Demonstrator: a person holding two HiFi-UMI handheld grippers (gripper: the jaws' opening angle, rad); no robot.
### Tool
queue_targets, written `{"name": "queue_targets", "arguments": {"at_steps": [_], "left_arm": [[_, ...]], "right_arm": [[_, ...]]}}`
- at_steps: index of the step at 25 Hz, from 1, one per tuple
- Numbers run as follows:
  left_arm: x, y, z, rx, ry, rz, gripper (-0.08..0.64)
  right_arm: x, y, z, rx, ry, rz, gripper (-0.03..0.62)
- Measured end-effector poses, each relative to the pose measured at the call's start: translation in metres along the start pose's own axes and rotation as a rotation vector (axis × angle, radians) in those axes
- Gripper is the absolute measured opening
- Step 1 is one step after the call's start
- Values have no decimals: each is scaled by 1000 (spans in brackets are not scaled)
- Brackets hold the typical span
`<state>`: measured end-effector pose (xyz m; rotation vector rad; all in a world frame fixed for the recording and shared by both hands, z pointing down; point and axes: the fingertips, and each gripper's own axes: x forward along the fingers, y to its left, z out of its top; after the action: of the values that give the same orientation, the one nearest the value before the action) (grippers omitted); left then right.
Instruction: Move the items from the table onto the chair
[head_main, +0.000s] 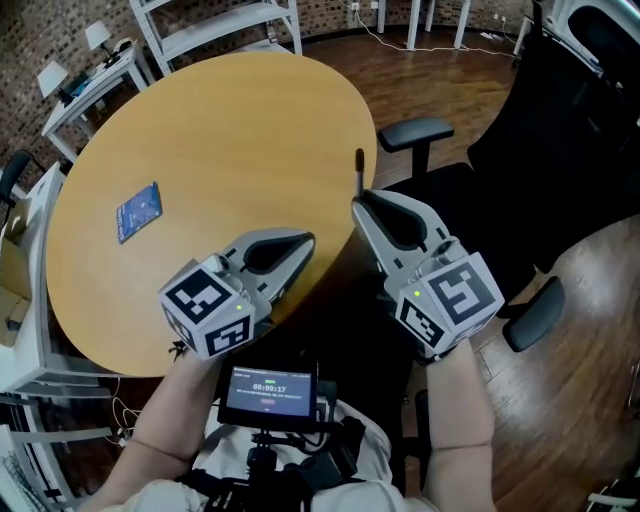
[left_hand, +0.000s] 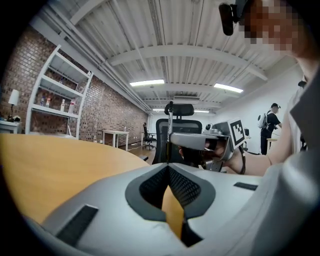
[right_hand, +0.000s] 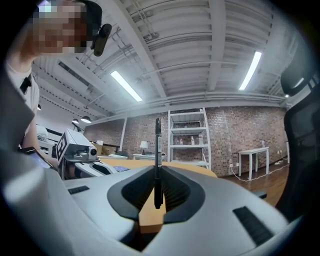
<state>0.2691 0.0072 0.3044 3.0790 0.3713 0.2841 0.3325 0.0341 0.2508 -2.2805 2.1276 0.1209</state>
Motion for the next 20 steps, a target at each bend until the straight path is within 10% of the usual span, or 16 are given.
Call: {"name": "queue_targets", "arguments": {"at_steps": [9,20], "left_arm": [[23,-14,7,8,0,-36,4],[45,-17,15,6,4,-60,5]], "right_arm": [[-78,-93,-50,17,122,-267,52],[-138,-181,-262,73,636,-396,52]]}}
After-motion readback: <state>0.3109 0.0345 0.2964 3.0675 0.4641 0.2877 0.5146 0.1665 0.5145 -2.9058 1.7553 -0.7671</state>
